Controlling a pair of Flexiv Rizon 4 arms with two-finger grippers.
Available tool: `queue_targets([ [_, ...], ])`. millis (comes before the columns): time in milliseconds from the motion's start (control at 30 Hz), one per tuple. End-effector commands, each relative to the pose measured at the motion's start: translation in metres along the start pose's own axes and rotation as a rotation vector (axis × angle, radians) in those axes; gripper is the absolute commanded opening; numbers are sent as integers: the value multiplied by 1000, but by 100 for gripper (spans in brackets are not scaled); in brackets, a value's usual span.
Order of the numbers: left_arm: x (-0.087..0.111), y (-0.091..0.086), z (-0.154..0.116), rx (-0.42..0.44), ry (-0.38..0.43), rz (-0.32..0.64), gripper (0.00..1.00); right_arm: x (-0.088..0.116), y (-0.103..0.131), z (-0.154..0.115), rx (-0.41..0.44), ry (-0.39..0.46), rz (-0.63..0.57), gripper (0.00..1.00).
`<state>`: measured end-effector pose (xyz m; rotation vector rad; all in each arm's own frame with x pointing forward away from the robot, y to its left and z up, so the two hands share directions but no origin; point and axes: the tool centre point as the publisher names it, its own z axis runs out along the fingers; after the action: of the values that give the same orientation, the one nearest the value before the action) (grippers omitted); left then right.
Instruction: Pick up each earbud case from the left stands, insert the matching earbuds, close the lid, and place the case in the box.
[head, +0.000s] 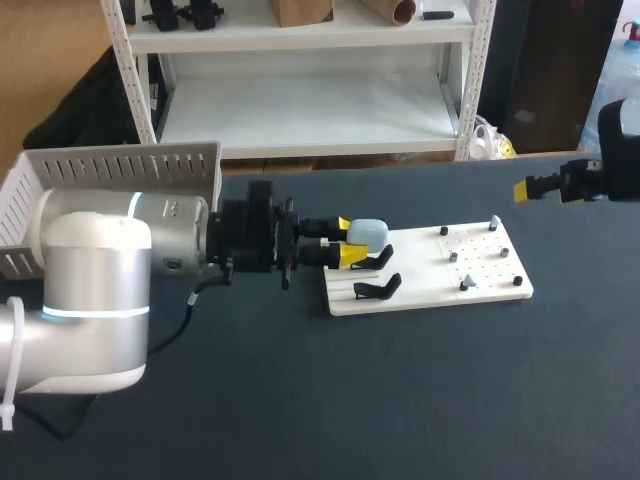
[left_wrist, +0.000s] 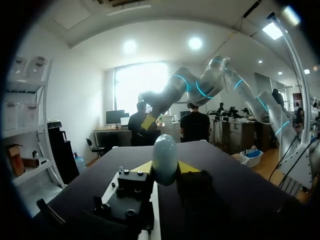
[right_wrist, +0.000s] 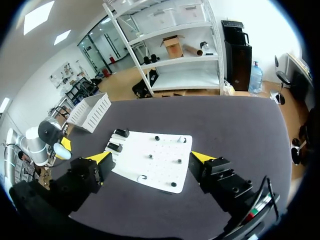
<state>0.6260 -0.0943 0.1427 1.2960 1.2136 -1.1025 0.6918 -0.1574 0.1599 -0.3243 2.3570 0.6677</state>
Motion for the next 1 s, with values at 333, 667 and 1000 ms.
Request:
queue_targets([
  [333, 7, 3, 9, -42, -39, -14, 0, 28, 58, -20, -81, 28, -106, 100],
  [667, 12, 11, 1, -57, -41, -39, 0, 53, 104, 0, -81, 93, -180, 100],
  [1000, 15, 13, -2, -63, -52, -34, 0, 54, 138, 19, -119, 112, -196, 100],
])
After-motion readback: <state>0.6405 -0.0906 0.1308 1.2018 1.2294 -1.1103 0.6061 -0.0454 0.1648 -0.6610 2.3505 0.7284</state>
